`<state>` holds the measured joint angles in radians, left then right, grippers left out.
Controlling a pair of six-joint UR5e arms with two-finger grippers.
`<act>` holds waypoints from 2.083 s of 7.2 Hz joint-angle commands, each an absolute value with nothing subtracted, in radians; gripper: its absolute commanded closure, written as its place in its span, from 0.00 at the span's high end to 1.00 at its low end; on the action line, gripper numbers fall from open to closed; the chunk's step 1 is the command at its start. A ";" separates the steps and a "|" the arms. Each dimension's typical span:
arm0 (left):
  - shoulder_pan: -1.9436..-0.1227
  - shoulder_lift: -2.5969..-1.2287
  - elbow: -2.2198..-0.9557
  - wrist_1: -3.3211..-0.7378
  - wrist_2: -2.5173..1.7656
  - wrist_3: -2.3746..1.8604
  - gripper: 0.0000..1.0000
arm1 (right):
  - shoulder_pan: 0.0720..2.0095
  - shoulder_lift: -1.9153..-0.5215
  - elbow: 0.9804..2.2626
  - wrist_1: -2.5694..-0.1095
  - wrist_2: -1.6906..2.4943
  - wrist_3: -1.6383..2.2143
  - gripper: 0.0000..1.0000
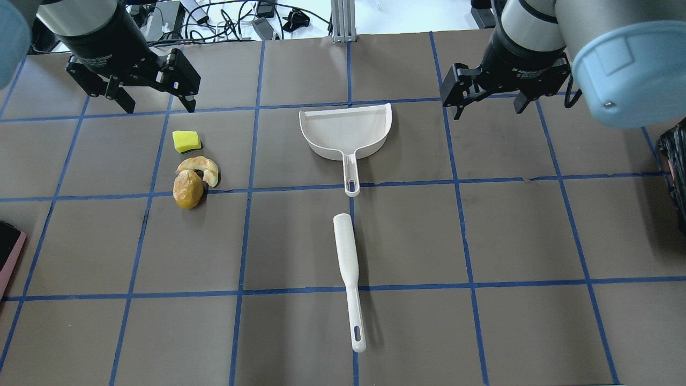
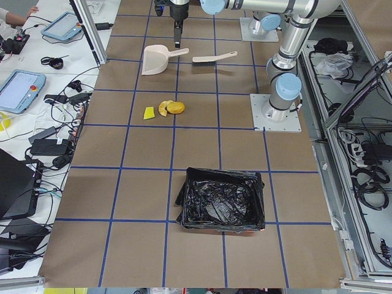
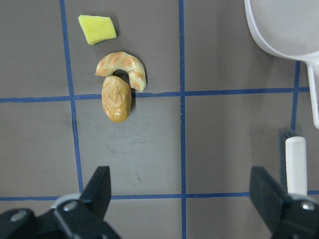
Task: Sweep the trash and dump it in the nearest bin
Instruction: 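Reach the left gripper to the dustpan handle while the right gripper reaches the brush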
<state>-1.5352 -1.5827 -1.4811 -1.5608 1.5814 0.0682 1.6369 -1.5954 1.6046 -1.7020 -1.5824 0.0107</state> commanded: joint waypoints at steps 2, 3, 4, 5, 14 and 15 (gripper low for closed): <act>-1.534 -1.577 -1.493 -1.562 1.566 0.072 1.00 | 1.640 -1.595 1.606 -1.697 -1.583 0.011 1.00; -1.534 -1.577 -1.494 -1.557 1.553 0.072 1.00 | 1.643 -1.597 1.615 -1.695 -1.580 0.009 1.00; -1.534 -1.592 -1.496 -1.554 1.531 0.054 1.00 | 1.646 -1.608 1.641 -1.690 -1.577 0.011 1.00; -1.535 -1.603 -1.497 -1.554 1.523 0.046 1.00 | 1.670 -1.636 1.695 -1.690 -1.562 0.011 1.00; -1.638 -1.712 -1.503 -1.464 1.516 0.002 1.00 | 2.239 -1.478 2.069 -2.093 -1.580 0.531 1.00; -1.705 -1.739 -1.508 -1.377 1.513 -0.079 1.00 | 2.244 -1.453 2.072 -2.098 -1.571 0.517 0.99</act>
